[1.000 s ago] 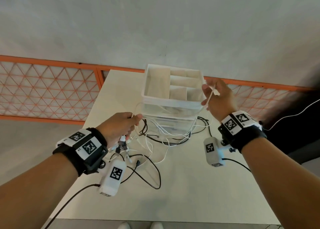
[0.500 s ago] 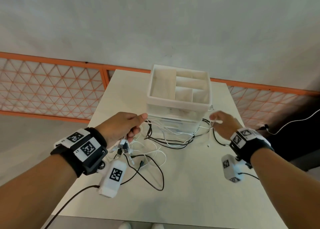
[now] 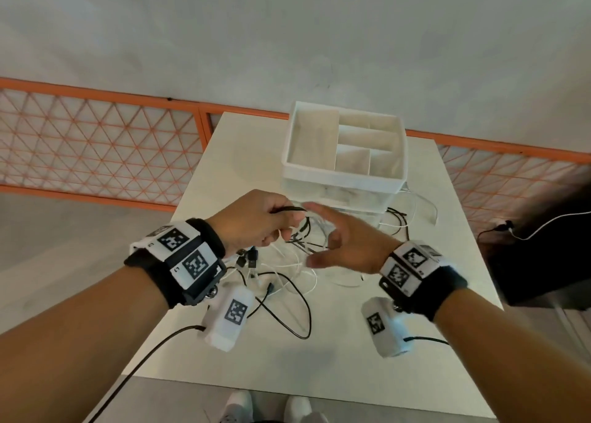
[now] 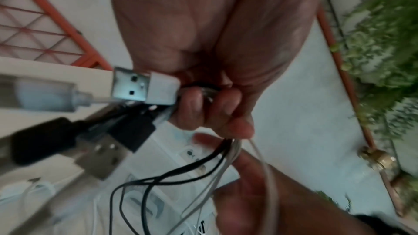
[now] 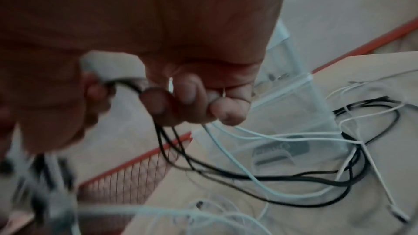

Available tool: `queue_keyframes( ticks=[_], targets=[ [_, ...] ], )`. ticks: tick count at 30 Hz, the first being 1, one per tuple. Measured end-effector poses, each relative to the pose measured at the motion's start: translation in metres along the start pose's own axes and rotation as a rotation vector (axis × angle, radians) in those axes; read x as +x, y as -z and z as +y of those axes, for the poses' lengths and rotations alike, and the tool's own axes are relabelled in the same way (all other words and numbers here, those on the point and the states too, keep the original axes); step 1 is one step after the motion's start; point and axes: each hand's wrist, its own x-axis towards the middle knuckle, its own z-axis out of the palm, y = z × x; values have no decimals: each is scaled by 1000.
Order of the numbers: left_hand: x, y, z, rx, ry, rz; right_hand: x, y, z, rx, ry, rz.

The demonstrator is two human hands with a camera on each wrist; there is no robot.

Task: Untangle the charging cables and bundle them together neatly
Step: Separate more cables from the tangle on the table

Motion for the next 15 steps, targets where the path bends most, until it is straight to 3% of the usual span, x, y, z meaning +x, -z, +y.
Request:
queue_keyframes(
  ticks=[2,5,7,9,10,13,15],
  targets=[
    [-3,-1,4,60,-41,3,13,-15,3,-158,-10,51],
    [-13,14,7,86,-106,114,14,-15,38,-379,-184,37],
    [-18,28,3,153,-121,186,8,-3,62,-296,-339,38],
    [-18,33,-5,312,-92,235,3,10,75,-49,-458,159],
    [-16,32,-11,412,-62,254,4,18,81,4,-476,277],
    [-9,23,-28,552,1,243,9,38,81,-148,-438,601],
    [-6,16,-32,528,-19,201,5,39,62,-44,-279,484]
  ],
)
